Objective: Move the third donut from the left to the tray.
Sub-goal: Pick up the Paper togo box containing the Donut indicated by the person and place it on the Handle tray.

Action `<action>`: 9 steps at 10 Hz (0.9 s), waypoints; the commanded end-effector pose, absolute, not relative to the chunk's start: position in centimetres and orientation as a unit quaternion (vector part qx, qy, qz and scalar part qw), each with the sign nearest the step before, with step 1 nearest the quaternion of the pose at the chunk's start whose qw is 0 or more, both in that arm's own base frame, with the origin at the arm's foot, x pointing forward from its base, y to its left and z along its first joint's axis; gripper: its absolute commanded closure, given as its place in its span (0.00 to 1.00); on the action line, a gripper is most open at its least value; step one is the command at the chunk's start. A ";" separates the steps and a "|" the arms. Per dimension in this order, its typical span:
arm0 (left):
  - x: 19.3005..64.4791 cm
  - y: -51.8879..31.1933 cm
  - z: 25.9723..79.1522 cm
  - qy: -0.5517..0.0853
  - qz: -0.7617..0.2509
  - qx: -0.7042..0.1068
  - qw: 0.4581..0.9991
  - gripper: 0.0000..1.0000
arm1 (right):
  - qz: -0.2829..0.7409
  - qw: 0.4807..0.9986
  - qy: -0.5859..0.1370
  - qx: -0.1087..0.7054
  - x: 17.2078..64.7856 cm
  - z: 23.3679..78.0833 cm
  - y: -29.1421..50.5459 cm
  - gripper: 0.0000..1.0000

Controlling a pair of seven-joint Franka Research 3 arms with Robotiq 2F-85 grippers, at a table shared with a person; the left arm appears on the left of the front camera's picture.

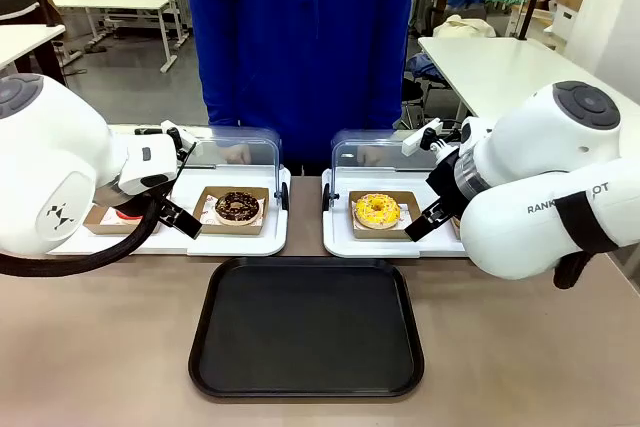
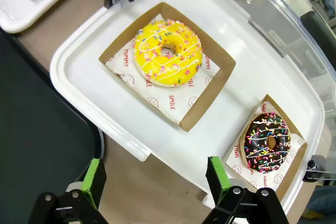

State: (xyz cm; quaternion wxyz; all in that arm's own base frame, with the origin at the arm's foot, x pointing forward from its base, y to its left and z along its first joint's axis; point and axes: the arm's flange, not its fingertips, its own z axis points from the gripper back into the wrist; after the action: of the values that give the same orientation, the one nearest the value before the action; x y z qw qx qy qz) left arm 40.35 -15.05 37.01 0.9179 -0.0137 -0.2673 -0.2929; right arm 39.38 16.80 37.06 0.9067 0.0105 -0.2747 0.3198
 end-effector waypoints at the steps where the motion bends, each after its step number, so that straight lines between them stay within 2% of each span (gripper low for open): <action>1: 40.4 -15.1 37.0 -0.267 -0.293 -0.014 0.918 0.00 | 0.319 0.907 -0.275 0.011 39.4 37.1 16.8 0.00; 6: 40.4 -15.1 37.0 -0.267 -0.293 -0.014 0.918 0.00 | 0.320 0.907 -0.275 0.010 39.4 37.1 16.8 0.00; 9: 41.0 -11.4 46.3 -0.276 -0.316 -0.092 0.903 0.00 | 0.292 0.900 -0.321 0.054 39.1 46.3 12.8 0.00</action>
State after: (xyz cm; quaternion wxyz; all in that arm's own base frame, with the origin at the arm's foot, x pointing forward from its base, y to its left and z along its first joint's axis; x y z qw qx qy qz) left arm 40.48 -14.56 42.99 0.9078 -0.0632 -0.2864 -0.2999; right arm 39.68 14.86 42.99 0.9035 0.0224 -0.3150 0.2899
